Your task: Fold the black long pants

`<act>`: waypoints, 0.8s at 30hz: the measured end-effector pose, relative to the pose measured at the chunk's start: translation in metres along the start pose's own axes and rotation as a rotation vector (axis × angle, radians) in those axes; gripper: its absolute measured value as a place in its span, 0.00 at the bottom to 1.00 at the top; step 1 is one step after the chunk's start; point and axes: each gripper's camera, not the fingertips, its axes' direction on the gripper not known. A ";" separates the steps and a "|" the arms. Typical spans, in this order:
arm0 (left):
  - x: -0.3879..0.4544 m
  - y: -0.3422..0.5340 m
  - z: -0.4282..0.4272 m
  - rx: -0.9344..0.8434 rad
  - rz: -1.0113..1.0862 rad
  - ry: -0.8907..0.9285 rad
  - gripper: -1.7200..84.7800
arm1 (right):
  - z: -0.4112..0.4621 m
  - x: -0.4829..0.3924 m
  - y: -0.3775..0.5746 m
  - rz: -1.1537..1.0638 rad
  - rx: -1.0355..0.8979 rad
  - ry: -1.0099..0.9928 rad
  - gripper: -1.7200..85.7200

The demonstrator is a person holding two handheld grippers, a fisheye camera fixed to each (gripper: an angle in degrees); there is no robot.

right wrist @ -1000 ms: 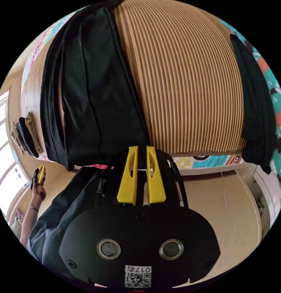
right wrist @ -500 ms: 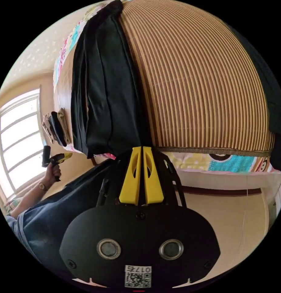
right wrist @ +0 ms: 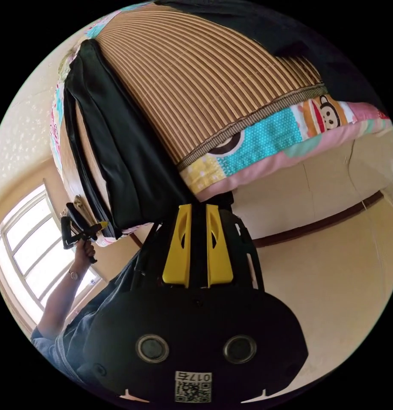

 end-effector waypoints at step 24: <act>0.090 0.054 0.111 0.068 0.058 0.299 0.06 | -0.058 -0.049 0.163 -0.461 0.019 -0.644 0.05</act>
